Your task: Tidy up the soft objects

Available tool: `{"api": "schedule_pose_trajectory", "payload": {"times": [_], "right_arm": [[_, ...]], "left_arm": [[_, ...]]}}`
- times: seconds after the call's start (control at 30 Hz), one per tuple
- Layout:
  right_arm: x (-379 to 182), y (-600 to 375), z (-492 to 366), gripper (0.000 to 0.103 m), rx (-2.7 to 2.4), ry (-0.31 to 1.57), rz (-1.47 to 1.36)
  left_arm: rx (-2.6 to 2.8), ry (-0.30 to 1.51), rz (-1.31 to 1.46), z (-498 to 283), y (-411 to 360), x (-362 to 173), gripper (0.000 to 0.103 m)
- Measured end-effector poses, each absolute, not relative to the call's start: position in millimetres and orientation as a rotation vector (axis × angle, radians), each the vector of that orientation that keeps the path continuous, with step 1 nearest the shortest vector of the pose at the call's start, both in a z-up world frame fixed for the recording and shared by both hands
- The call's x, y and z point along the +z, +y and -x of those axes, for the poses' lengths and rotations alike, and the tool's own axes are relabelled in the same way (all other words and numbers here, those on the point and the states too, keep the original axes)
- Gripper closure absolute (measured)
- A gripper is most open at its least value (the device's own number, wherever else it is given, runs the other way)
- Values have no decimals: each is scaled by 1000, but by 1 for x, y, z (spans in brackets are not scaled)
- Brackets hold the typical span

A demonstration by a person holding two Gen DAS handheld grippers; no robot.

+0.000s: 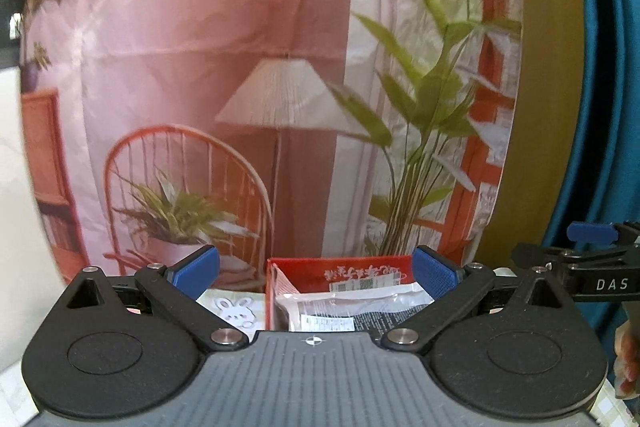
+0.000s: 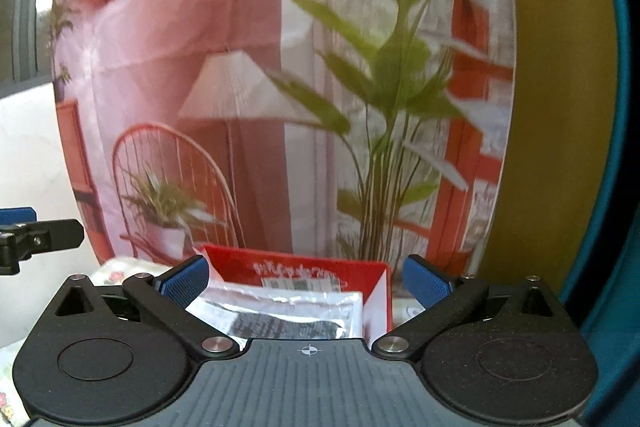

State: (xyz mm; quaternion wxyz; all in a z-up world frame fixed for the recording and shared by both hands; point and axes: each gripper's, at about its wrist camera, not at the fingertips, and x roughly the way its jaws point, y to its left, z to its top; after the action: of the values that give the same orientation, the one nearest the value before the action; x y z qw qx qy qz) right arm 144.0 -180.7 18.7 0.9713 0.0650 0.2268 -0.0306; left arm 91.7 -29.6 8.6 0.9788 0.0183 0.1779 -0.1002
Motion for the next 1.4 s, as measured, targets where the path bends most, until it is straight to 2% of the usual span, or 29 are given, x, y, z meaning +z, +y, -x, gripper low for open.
{"api": "schedule_pose_trajectory", "payload": {"times": [0.57, 1.4], "right_arm": [[93, -161, -45, 0, -87, 323, -111], [101, -161, -33, 0, -100, 326, -83]], "left_arm": [[-156, 264, -50, -3, -16, 60, 0], [-102, 256, -98, -1, -13, 57, 0]]}}
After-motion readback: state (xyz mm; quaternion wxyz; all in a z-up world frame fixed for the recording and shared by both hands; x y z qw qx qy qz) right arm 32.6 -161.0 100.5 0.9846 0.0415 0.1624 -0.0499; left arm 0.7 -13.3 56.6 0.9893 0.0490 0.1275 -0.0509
